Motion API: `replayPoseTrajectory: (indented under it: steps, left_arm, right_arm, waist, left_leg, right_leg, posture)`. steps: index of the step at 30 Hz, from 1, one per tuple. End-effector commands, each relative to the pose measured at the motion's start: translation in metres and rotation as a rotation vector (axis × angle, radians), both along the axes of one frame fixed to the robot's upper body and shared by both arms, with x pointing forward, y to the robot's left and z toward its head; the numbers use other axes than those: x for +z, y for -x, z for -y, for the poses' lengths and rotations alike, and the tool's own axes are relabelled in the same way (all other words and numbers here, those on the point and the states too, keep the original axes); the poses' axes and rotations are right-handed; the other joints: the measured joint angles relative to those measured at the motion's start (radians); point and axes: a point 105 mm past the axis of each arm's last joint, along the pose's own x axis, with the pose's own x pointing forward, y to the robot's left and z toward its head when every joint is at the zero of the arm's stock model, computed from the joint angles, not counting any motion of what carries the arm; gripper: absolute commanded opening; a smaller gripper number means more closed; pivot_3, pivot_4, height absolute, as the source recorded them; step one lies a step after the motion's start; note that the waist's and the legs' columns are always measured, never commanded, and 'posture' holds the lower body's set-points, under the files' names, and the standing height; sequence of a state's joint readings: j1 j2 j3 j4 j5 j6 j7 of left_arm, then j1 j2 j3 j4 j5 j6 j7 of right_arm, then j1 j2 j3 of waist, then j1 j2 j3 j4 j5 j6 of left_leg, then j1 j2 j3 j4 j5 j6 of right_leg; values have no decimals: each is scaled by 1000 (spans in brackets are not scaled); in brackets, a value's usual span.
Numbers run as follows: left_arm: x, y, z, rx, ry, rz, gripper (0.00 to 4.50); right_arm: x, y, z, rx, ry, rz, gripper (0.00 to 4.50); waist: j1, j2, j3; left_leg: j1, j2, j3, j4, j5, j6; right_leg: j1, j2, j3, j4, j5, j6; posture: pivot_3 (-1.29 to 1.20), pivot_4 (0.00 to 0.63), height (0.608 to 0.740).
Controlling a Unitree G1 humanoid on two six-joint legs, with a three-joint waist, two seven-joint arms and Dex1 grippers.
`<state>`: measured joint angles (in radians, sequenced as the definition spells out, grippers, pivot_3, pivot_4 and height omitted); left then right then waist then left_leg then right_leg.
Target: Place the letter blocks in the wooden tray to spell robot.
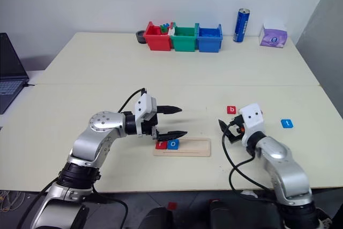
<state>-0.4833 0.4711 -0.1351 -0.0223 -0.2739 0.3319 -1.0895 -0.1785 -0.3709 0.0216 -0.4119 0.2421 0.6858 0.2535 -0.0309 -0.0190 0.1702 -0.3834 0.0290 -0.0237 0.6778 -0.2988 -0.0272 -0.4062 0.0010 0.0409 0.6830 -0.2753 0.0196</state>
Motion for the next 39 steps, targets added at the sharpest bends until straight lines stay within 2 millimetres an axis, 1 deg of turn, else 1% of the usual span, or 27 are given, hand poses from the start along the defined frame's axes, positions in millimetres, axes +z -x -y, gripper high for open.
replayPoseTrajectory:
  steps: [1,5,12,18,21,24,28,31,39]
  left_arm:
    - [10,2,7,7,20,38,4438]
    - [10,1,10,16,20,38,4438]
    - [11,1,10,25,22,39,4438]
    - [10,2,8,30,15,44,4438]
    - [11,1,8,33,16,46,4438]
    - [11,1,8,34,14,47,4438]
    - [12,0,7,37,13,50,4438]
    - [12,2,7,35,14,47,4438]
    - [15,1,9,32,17,50,4438]
  right_arm:
    - [7,-11,0,-87,-7,35,4500]
    - [2,-22,0,-164,-23,22,4500]
    - [-8,-36,10,-307,-59,-20,4500]
    - [-14,-47,10,-347,-78,-46,4500]
    - [-17,-52,2,-332,-106,-59,4500]
    - [-21,-54,0,-334,-105,-72,4500]
    - [-28,-56,6,-365,-92,-86,4500]
    - [-28,-55,11,-387,-78,-76,4500]
    - [-33,-59,14,-416,-90,-88,4500]
  waist:
    - [2,0,0]
    - [2,0,0]
    - [2,0,0]
    - [1,0,0]
    - [1,0,0]
    - [0,0,0]
    - [0,0,0]
    - [0,0,0]
    - [0,0,0]
  left_leg:
    - [0,0,0,0,0,0]
    - [0,-1,0,0,0,0]
    - [0,0,0,0,0,0]
    - [0,0,1,0,0,0]
    - [0,0,0,0,0,0]
    - [0,0,0,0,0,0]
    - [0,0,0,0,0,0]
    - [0,0,0,0,0,0]
    - [0,-1,0,0,0,0]
  right_leg:
    - [0,0,0,0,0,0]
    - [0,-1,0,-1,0,0]
    - [0,-1,0,-1,0,0]
    - [0,-1,0,-1,0,0]
    - [0,-1,0,-1,0,0]
    - [0,-1,0,-1,0,0]
    - [0,-1,0,-1,0,0]
    - [0,-1,0,-1,0,0]
    - [0,-1,0,0,0,0]
  posture:
    - [0,150,740]
    - [0,150,740]
    - [0,150,740]
    - [0,150,740]
    - [0,150,740]
    - [0,150,740]
    - [0,150,740]
    - [0,150,740]
    - [0,150,740]
